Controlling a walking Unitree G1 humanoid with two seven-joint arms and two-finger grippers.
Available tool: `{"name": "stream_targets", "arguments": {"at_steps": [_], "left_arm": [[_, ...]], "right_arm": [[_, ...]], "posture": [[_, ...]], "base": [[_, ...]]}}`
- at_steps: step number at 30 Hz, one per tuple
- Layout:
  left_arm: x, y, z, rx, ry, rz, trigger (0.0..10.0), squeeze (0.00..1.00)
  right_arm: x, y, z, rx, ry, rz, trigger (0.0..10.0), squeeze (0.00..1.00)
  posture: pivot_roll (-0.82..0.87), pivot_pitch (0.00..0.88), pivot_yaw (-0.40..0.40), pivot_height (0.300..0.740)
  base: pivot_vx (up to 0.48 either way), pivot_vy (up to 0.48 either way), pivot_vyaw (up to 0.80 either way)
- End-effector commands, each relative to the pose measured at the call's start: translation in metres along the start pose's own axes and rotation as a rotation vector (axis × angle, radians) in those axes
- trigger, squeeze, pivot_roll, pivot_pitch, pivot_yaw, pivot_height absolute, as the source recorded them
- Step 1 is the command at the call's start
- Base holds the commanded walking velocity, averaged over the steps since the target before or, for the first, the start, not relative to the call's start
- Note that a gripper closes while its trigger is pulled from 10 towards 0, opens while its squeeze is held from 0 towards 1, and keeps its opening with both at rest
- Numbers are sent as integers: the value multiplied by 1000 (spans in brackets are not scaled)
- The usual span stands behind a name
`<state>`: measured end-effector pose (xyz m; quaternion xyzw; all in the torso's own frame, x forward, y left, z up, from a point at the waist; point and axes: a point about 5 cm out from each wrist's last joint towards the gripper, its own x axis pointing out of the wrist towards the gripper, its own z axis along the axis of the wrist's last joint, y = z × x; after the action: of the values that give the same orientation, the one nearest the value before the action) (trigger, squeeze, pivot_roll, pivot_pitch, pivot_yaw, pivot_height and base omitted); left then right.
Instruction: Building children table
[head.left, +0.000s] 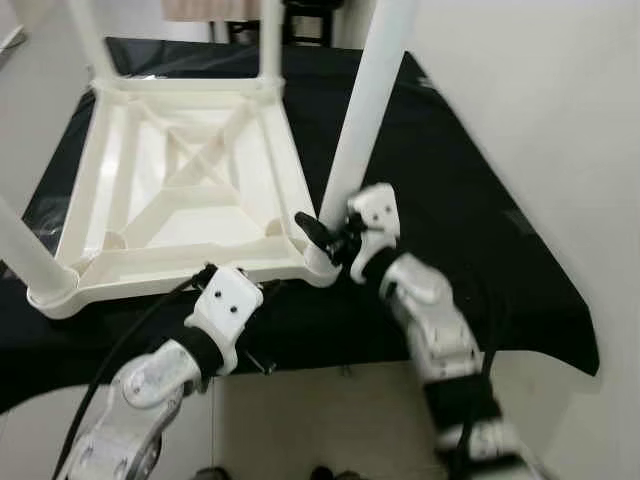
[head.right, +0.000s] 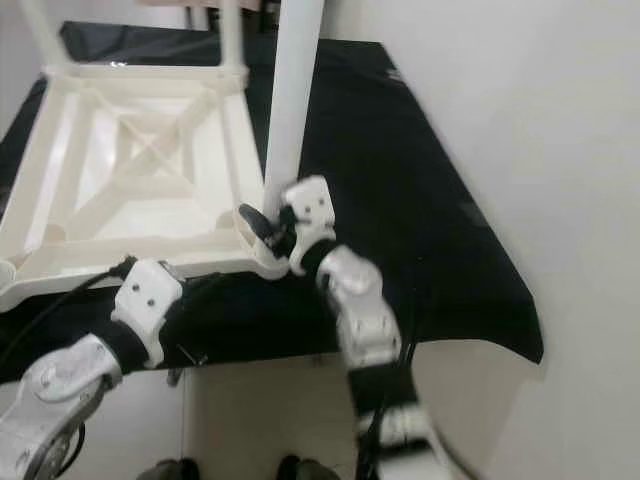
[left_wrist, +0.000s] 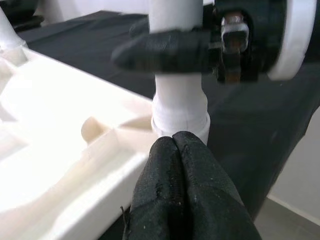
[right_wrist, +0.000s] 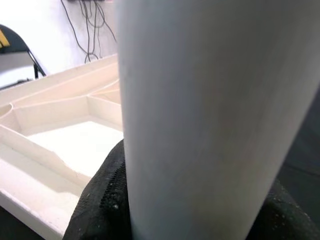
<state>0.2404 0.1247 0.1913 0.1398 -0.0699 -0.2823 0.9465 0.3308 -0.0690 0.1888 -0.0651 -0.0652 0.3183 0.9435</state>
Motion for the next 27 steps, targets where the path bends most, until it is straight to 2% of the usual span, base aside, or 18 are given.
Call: {"name": "stream_targets", "arguments": {"at_steps": [1, 4, 8, 9, 11, 12, 13, 14, 15, 16, 17, 18, 19, 20, 21, 22, 27], "left_arm": [[2, -6, -1, -20, -3, -32, 10000, 0], [6, -10, -1, -30, -13, -44, 10000, 0], [6, -11, -1, -30, -13, -44, 10000, 0], [6, -9, -1, -25, -12, -38, 10000, 0], [6, -7, -2, -21, -11, -34, 10000, 0], [6, -6, -1, -18, -12, -30, 10000, 0], [6, -6, -1, -18, -12, -30, 10000, 0], [6, -5, -1, -16, -14, -28, 10000, 0], [7, -5, 0, -14, -16, -29, 10000, 0], [7, -5, 0, -14, -16, -29, 10000, 0], [7, -5, 0, -14, -17, -29, 10000, 0], [7, -4, 1, -10, -16, -27, 10000, 0], [7, -4, 1, -10, -16, -27, 10000, 0], [6, -4, 1, -9, -16, -26, 10000, 0], [6, -3, 1, -7, -17, -24, 10000, 0], [6, -3, 1, -6, -17, -20, 10000, 0], [6, -1, 1, -1, -17, -13, 10000, 0]], "right_arm": [[-10, 9, -44, -74, 248, 49, 0, 0], [-6, 1, -49, -22, 266, 27, 0, 0], [-5, -1, -49, -14, 266, 20, 0, 0], [-5, -3, -48, 2, 262, 4, 4510, 0], [-5, -3, -46, 15, 265, -26, 4510, 0], [-6, -2, -43, 39, 260, -29, 9490, 0], [-6, -2, -43, 39, 260, -29, 9490, 0], [2, 2, -24, 69, 171, 79, 10000, 1000], [12, 9, 11, 44, 15, 310, 10000, 1000], [12, 9, 11, 44, 15, 310, 10000, 1000], [14, 10, 22, 22, -30, 387, 10000, 1000], [17, 8, 30, 6, -48, 488, 10000, 388], [17, 8, 30, 6, -48, 488, 10000, 388], [18, 7, 32, -1, -50, 529, 10000, 67], [20, 5, 33, -22, -51, 575, 10000, 0], [21, 3, 35, -36, -54, 635, 10000, 0], [27, -2, 36, -59, -38, 736, 10000, 0]], "posture": [[50, 212, -139, 740], [44, 202, -153, 740], [44, 202, -153, 740], [38, 197, -146, 740], [38, 197, -146, 740], [40, 196, -144, 740], [40, 196, -144, 740], [45, 194, -139, 740], [49, 191, -139, 740], [49, 191, -139, 740], [53, 188, -136, 740], [57, 184, -135, 740], [57, 184, -135, 740], [57, 184, -135, 740], [64, 175, -137, 740], [68, 172, -139, 740], [80, 167, -140, 740]], "base": [[0, 0, 0], [0, 0, 0], [0, 0, 0], [0, 0, 0], [0, 0, 0], [0, 0, 0], [0, 0, 0], [0, 0, 0], [0, 0, 0], [0, 0, 0], [0, 0, 0], [0, 0, 0], [0, 0, 0], [0, 0, 0], [0, 0, 0], [0, 0, 0], [0, 0, 0]]}}
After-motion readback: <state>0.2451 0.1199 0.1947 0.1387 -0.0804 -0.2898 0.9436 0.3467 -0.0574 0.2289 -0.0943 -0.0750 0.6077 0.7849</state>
